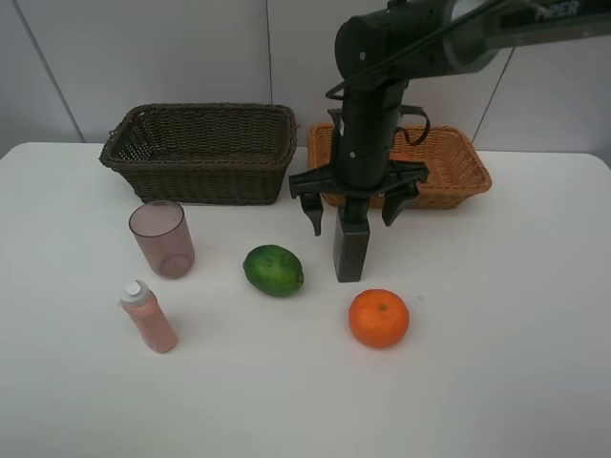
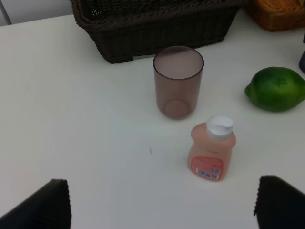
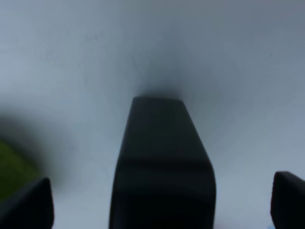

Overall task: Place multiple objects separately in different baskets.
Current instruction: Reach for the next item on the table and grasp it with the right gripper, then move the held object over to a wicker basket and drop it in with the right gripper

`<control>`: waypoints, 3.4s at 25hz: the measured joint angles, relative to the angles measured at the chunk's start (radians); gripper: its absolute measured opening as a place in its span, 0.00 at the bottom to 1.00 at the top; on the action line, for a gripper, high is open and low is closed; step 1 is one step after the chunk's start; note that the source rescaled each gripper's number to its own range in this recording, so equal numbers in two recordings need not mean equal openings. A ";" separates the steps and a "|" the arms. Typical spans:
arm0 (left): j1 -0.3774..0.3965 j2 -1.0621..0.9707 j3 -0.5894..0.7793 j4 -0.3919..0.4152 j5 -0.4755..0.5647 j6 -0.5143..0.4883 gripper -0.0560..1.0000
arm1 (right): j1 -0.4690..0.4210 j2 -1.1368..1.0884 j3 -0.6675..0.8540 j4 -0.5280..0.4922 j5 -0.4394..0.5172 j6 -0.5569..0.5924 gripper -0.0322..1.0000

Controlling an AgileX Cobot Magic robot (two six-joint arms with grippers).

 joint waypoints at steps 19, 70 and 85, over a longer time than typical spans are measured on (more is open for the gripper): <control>0.000 0.000 0.000 0.000 0.000 0.000 1.00 | 0.000 0.000 0.000 -0.001 -0.002 0.001 0.05; 0.000 0.000 0.000 0.000 0.000 0.000 1.00 | 0.026 0.161 -0.418 0.061 -0.597 -0.259 0.04; 0.000 0.000 0.000 0.000 0.000 0.000 1.00 | 0.037 0.291 -0.418 0.021 -0.698 -0.259 0.04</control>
